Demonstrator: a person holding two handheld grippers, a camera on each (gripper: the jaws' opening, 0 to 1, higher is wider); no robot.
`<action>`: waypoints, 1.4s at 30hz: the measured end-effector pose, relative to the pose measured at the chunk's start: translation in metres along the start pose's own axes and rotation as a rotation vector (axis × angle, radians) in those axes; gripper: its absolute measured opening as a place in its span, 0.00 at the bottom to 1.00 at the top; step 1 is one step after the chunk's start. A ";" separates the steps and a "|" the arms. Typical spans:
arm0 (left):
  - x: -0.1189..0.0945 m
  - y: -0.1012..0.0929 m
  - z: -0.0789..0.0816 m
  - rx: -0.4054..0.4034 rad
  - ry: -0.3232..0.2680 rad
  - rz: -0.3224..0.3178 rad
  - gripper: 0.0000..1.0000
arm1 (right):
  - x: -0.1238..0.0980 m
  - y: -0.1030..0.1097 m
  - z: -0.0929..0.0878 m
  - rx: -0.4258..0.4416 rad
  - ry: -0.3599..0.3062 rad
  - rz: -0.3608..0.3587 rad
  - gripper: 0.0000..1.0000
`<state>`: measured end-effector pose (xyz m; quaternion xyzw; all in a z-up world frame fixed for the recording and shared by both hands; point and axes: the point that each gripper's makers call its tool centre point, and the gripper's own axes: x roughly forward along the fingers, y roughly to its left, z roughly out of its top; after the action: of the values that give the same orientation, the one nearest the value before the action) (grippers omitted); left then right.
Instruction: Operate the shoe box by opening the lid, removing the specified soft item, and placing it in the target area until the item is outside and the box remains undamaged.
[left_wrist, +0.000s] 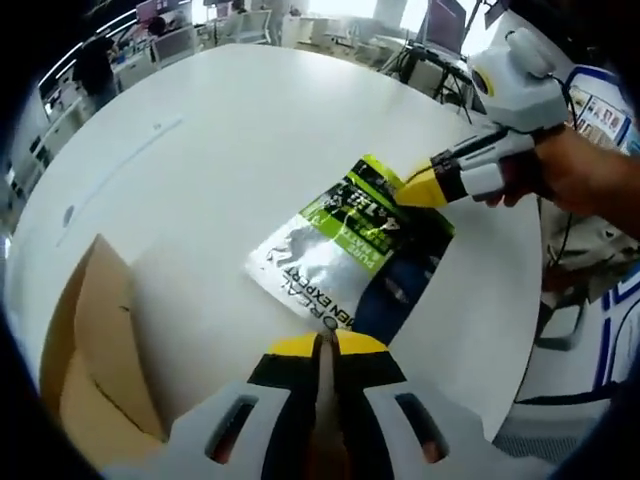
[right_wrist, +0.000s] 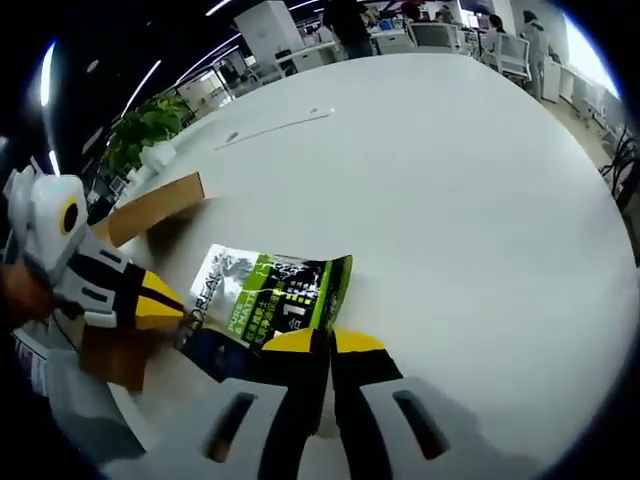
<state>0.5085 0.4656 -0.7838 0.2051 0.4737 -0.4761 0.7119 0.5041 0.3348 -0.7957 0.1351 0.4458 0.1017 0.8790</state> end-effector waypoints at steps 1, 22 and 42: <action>-0.001 -0.001 0.001 0.000 -0.006 0.001 0.03 | 0.000 0.001 0.000 0.002 -0.001 0.003 0.09; -0.074 0.001 0.017 -0.005 -0.193 0.022 0.29 | -0.039 0.020 0.022 -0.048 -0.134 -0.080 0.43; -0.150 0.039 -0.034 -0.100 -0.271 0.068 0.30 | -0.072 0.090 0.033 -0.105 -0.159 -0.101 0.40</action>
<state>0.5119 0.5816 -0.6754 0.1192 0.3892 -0.4511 0.7942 0.4839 0.3936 -0.6930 0.0739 0.3749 0.0696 0.9215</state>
